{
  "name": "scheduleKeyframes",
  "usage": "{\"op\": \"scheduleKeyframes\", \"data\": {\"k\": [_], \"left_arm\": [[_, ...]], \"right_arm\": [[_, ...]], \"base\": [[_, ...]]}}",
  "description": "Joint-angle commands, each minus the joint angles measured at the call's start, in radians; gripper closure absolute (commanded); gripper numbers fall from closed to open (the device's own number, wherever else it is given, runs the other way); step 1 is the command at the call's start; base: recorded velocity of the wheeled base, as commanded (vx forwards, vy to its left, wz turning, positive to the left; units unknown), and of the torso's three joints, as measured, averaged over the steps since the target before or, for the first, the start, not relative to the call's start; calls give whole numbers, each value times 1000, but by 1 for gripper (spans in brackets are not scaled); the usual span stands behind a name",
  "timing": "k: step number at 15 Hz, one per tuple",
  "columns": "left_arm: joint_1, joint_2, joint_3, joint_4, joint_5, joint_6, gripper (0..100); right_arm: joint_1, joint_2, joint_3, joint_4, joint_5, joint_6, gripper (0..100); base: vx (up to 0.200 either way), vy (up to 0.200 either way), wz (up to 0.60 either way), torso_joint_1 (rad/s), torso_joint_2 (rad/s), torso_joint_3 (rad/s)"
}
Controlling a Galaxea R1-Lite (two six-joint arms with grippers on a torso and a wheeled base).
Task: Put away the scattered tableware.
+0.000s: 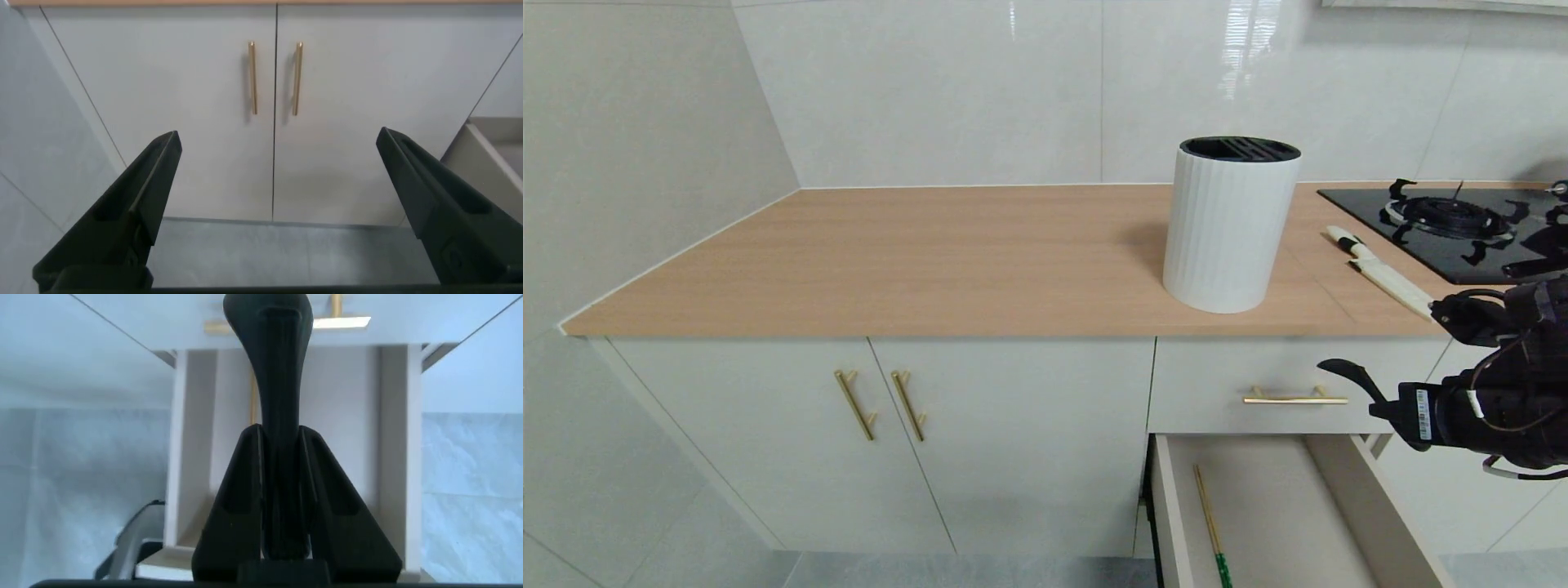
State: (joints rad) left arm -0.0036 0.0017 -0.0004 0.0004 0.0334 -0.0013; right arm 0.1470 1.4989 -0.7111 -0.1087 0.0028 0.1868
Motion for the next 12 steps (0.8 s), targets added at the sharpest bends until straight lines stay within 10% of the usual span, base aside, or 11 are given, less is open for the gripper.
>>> {"op": "scheduleKeyframes", "data": {"k": [1,12], "left_arm": [[1,0,0,0,0,0,0],[1,1,0,0,0,0,0]], "right_arm": [[6,23,9,0,0,-1,100],[6,83,10,-16,0,-3,100]], "base": [[0,0,0,-198,491,276],[0,0,0,-178,468,282]]}}
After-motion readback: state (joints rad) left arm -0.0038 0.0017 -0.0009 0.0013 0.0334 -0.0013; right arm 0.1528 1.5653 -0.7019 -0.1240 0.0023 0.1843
